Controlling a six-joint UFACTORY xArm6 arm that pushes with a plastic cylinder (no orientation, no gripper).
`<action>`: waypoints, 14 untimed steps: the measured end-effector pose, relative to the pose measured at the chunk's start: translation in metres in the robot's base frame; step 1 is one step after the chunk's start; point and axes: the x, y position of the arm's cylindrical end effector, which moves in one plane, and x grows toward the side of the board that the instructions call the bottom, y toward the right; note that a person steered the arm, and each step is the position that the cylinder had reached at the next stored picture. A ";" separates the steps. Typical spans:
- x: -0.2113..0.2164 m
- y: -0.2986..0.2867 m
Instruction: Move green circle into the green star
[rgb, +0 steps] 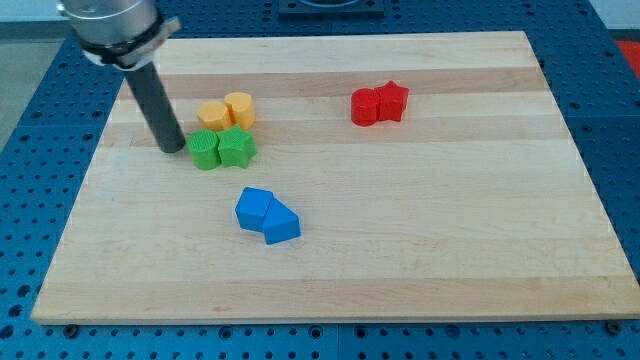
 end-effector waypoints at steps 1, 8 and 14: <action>0.000 0.037; -0.026 0.116; 0.044 0.044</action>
